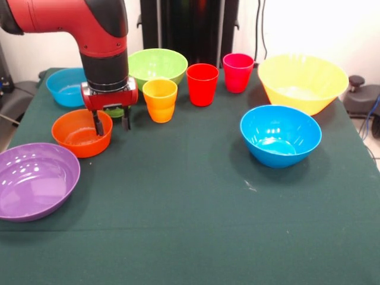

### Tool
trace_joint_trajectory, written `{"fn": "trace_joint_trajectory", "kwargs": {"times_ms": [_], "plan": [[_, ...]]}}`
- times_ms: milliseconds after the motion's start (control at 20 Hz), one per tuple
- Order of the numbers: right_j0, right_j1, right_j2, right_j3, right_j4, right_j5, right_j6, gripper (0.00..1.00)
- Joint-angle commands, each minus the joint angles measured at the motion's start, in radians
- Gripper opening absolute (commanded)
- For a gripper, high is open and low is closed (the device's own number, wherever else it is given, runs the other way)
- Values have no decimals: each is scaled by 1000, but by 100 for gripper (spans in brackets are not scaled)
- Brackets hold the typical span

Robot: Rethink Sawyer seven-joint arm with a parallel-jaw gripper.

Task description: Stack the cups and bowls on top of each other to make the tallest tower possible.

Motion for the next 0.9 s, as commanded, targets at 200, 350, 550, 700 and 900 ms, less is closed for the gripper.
{"fn": "trace_joint_trajectory", "kwargs": {"times_ms": [200, 350, 550, 700, 900], "plan": [[55, 58, -101, -62, -112, -101, 8, 100], [58, 58, -106, -65, -106, -103, -3, 100], [63, 57, -113, -67, -99, -105, -9, 100], [66, 52, -114, -68, -92, -105, -7, 0], [68, 46, -110, -68, -71, -92, -2, 0]]}}
